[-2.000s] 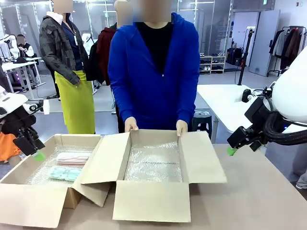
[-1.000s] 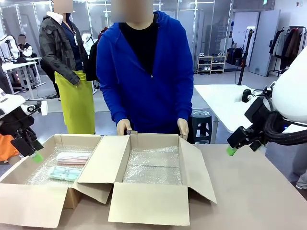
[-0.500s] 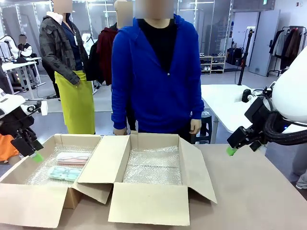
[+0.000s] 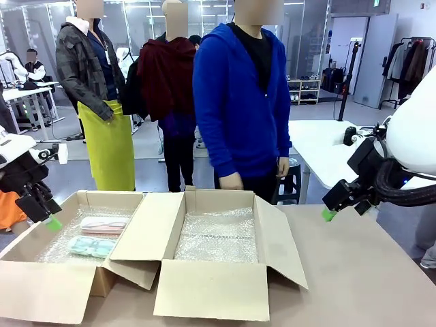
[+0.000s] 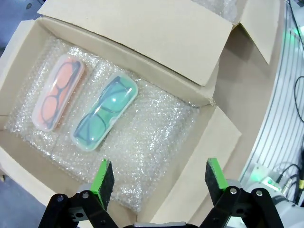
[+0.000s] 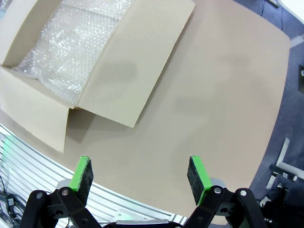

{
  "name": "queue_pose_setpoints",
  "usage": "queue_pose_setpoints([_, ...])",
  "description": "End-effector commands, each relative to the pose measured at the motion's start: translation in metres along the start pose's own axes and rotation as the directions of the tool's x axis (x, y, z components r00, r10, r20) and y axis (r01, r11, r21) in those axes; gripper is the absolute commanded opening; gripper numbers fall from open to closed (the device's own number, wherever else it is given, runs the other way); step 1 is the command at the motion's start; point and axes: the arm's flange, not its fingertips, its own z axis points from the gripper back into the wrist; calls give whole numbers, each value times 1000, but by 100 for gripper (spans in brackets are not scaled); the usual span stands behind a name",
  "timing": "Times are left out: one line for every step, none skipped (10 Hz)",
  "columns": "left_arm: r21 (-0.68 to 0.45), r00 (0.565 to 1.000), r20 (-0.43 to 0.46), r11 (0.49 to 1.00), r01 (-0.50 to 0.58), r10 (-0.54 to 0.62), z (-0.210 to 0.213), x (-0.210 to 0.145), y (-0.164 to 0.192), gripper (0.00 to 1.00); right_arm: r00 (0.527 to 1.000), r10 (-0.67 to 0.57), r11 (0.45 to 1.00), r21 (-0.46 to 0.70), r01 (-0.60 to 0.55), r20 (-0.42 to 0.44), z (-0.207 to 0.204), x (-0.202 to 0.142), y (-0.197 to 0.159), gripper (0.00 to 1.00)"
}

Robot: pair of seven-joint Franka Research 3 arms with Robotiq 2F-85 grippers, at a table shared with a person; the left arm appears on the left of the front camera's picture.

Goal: Pack the glasses set securely to prepare it for shipping.
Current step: Position the Package Box on the left side of the table.

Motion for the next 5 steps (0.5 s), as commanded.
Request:
queue_pose_setpoints([7,1000,-14,1000,6,-6,1,-1,0,97,1000,6,1000,-6,-6,2,1,0,0,100])
queue_pose_setpoints([7,1000,-14,1000,6,-6,1,-1,0,97,1000,6,1000,-6,-6,2,1,0,0,100])
queue_pose_setpoints([7,1000,-14,1000,6,-6,1,-1,0,97,1000,6,1000,-6,-6,2,1,0,0,100])
queue_pose_setpoints([7,1000,-14,1000,6,-6,1,-1,0,97,1000,6,1000,-6,-6,2,1,0,0,100])
queue_pose_setpoints([7,1000,-14,1000,6,-6,1,-1,0,97,1000,6,1000,-6,-6,2,1,0,0,100])
